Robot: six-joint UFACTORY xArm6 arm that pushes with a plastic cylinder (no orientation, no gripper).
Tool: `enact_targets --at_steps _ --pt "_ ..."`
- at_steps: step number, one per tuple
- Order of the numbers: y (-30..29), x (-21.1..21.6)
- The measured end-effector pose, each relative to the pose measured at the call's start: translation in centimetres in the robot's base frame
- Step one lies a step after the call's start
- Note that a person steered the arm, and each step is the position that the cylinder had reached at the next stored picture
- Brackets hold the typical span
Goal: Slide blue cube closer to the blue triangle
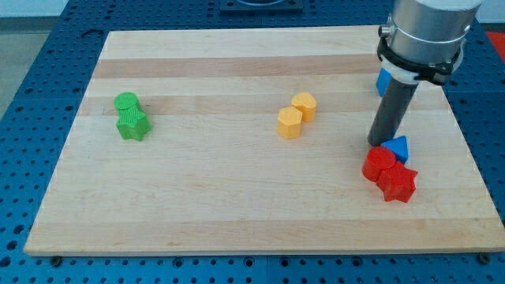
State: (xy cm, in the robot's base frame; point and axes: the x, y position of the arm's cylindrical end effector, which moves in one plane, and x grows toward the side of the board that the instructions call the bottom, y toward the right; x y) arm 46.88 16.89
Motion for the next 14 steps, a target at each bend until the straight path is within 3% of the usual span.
enact_targets --at_steps 3,4,5,6,8,9,10,14 --pt "0.0 -0.9" --pt "-1.5 -6.3" --pt "-2.8 -6.7" --pt "-2.8 -12.2" --pt "0.4 -15.4" --pt "4.7 -15.4" --pt "4.9 -15.4" --pt "4.9 -5.6"
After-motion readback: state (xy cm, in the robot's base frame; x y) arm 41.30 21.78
